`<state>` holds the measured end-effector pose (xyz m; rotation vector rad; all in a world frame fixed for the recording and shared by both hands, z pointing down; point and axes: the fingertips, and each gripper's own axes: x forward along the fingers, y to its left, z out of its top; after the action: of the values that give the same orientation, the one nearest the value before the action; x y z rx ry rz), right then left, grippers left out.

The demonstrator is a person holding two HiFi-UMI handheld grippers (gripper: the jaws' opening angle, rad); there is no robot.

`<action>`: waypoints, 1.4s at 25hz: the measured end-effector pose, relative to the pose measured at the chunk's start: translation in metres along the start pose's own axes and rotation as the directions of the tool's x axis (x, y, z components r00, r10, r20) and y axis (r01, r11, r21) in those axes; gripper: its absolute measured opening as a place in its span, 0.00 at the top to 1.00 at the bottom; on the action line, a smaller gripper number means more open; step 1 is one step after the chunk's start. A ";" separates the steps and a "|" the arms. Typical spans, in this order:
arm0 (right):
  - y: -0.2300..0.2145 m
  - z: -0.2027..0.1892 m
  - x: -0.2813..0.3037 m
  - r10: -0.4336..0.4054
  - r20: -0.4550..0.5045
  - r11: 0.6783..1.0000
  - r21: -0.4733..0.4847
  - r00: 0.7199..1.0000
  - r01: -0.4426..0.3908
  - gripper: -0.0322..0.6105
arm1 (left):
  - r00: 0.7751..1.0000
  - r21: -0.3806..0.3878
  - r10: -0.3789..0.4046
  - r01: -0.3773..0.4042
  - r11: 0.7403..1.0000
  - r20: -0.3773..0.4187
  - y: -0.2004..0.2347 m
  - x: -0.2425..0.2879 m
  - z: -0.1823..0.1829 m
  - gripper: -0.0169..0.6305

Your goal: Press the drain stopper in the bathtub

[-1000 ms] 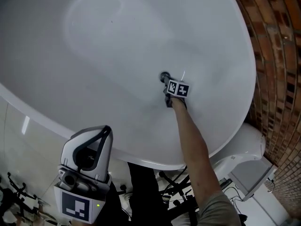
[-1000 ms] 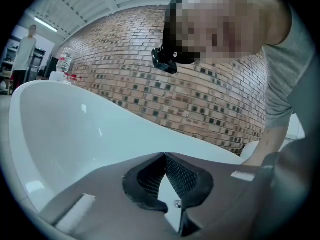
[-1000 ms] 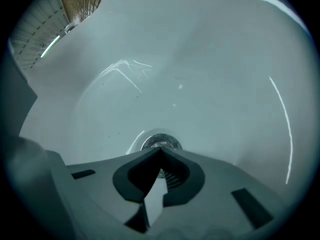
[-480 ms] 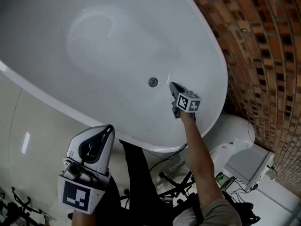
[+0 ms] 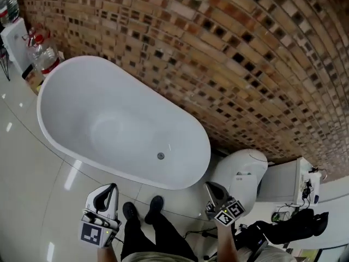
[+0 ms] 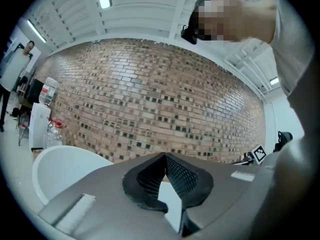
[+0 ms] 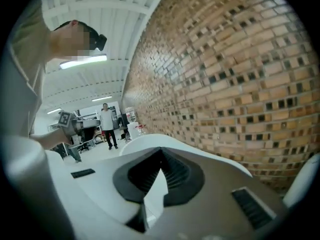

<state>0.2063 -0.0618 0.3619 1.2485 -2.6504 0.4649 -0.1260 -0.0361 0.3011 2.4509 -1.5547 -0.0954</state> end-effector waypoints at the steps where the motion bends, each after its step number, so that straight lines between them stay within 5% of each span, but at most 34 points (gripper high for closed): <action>1: 0.021 0.022 -0.008 -0.001 0.039 0.999 -0.041 0.999 0.003 0.93 | 1.000 0.010 -0.001 0.001 1.000 0.027 -0.001 -0.003 0.022 0.96; 6: 0.104 0.136 -0.047 0.070 0.225 0.974 -0.226 0.972 -0.017 0.93 | 0.975 0.116 -0.133 0.113 0.987 0.179 -0.062 -0.025 0.136 0.96; 11: 0.185 0.220 -0.116 0.180 0.396 0.905 -0.426 0.900 0.006 0.93 | 0.946 0.291 -0.248 0.182 0.939 0.209 -0.129 -0.082 0.199 0.96; 18: 0.238 0.246 -0.235 0.207 0.610 0.917 -0.394 0.765 0.066 0.93 | 0.957 0.458 -0.243 0.146 0.877 0.159 -0.201 -0.157 0.232 0.96; 24: 0.253 0.243 -0.319 0.097 0.677 0.913 -0.351 0.729 0.205 0.93 | 0.895 0.467 -0.397 0.268 0.843 0.202 -0.252 -0.181 0.252 0.96; 29: 0.292 0.241 -0.361 0.013 0.696 0.883 -0.346 0.718 0.318 0.93 | 0.820 0.475 -0.540 0.405 0.781 0.188 -0.282 -0.200 0.258 0.96; 35: 0.371 0.241 -0.361 -0.050 0.655 0.830 -0.392 0.754 0.396 0.93 | 0.770 0.392 -0.605 0.502 0.771 0.205 -0.251 -0.246 0.254 0.96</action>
<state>0.1421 0.3356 -0.0425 1.7110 -2.7144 -0.8055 -0.0569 0.2455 -0.0215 3.2320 -0.9094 -0.3963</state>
